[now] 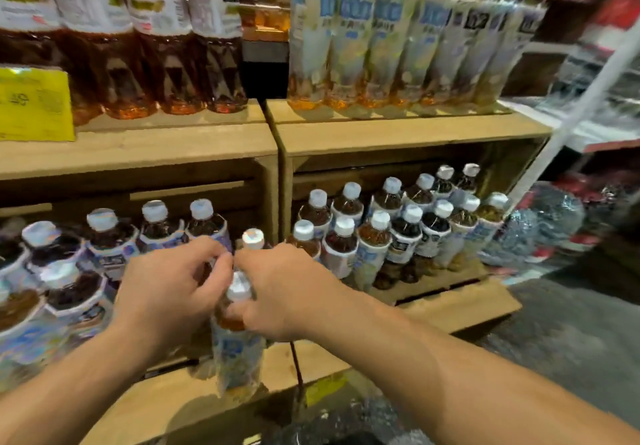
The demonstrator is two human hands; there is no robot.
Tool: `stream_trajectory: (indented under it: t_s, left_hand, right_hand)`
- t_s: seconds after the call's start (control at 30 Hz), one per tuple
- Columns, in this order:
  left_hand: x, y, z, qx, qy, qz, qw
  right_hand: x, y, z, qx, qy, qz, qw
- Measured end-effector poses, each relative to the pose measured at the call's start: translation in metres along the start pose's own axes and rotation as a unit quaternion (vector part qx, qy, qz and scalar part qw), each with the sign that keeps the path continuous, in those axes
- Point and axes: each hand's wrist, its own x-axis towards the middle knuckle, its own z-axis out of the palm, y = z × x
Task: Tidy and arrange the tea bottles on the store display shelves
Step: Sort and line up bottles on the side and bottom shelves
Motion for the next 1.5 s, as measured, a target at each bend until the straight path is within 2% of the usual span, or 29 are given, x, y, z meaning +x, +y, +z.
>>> stream_trajectory:
  t_s: [0.13,0.3,0.5,0.63,0.73,0.83,0.97,1.27,1.5]
  left_hand:
    - [0.01,0.025,0.035,-0.027,-0.033,0.051,0.998]
    - [0.023,0.053,0.07,-0.036,-0.074,0.022,0.996]
    - [0.053,0.079,0.093,-0.033,-0.1,0.014,0.994]
    - [0.085,0.096,0.104,0.051,-0.154,-0.016,0.987]
    - [0.103,0.117,0.111,0.155,-0.216,-0.006,0.964]
    - [0.11,0.13,0.119,0.195,-0.248,0.005,0.949]
    - [0.107,0.135,0.118,0.179,-0.273,0.007,0.945]
    - [0.065,0.124,0.06,0.152,-0.232,0.088,0.957]
    - [0.048,0.101,0.022,0.153,-0.255,0.057,0.953]
  right_hand:
    - [-0.028,0.039,0.009,0.028,0.01,0.049,0.998]
    - [-0.049,0.083,0.008,0.047,0.012,0.133,0.99]
    - [-0.055,0.123,-0.007,0.063,0.059,0.169,0.982]
    - [-0.051,0.143,-0.016,0.078,0.076,0.201,0.974]
    - [-0.048,0.156,-0.02,0.07,0.076,0.217,0.971]
    - [-0.049,0.165,-0.02,0.063,0.068,0.221,0.971]
    - [-0.052,0.174,-0.019,0.062,0.067,0.215,0.972]
    - [-0.041,0.165,-0.027,0.017,0.047,0.157,0.986]
    - [-0.003,0.152,-0.025,-0.026,0.041,0.133,0.99]
